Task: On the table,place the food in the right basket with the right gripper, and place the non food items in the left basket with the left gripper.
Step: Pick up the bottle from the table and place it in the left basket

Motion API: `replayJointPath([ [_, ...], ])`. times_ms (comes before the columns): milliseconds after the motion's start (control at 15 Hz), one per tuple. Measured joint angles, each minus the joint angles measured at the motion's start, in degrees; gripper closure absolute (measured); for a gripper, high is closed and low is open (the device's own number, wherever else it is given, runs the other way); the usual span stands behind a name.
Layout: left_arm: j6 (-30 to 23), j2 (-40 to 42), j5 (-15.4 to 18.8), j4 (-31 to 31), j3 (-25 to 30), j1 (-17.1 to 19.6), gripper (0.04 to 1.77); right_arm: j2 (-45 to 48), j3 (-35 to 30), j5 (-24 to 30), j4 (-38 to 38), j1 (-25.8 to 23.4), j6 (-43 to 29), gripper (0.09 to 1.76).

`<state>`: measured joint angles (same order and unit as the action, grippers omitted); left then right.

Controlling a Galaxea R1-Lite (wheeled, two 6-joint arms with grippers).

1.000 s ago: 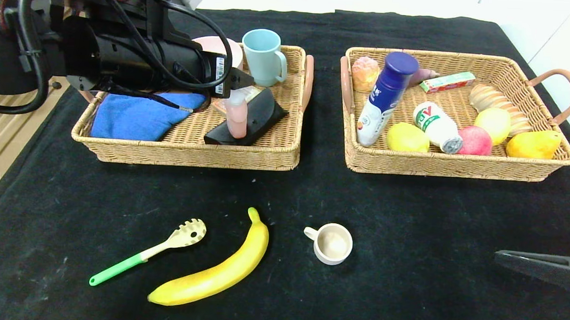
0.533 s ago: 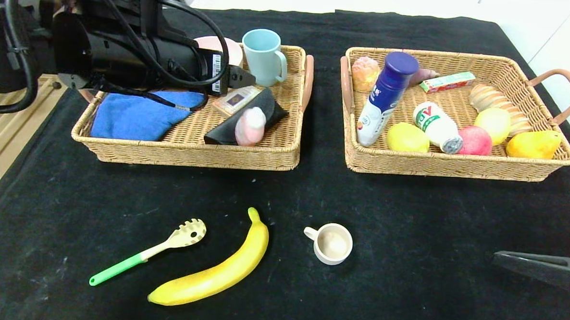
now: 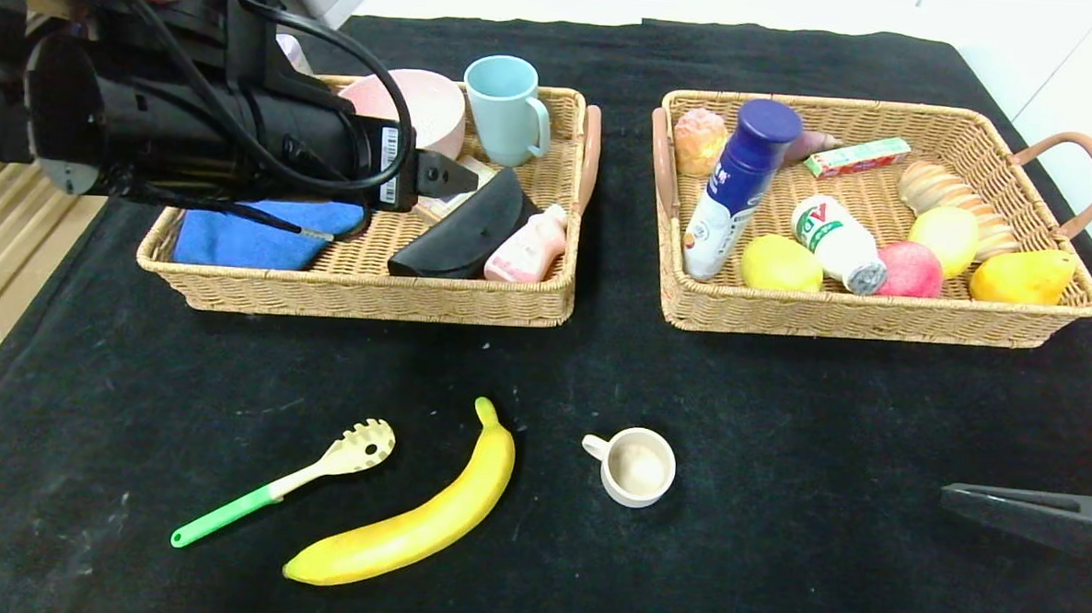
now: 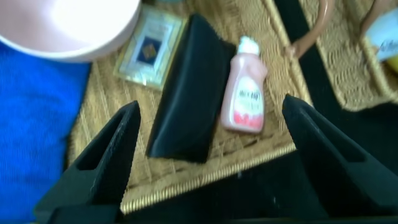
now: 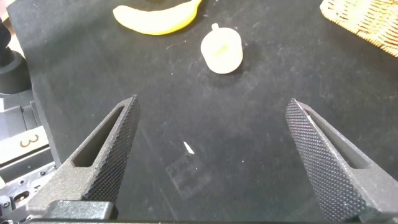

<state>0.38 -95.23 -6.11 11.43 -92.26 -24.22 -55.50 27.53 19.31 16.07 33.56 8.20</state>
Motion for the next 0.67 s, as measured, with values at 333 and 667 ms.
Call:
replayJointPath([
  [333,0.5,6.2,0.2,6.1,7.4,-0.5,0.13,-0.1,-0.1,0.0,0.0,0.0,0.1,0.14],
  [667,0.0,12.0,0.0,17.9,10.4,-1.2,0.11,-0.1,-0.1,0.0,0.0,0.1,0.2,0.14],
])
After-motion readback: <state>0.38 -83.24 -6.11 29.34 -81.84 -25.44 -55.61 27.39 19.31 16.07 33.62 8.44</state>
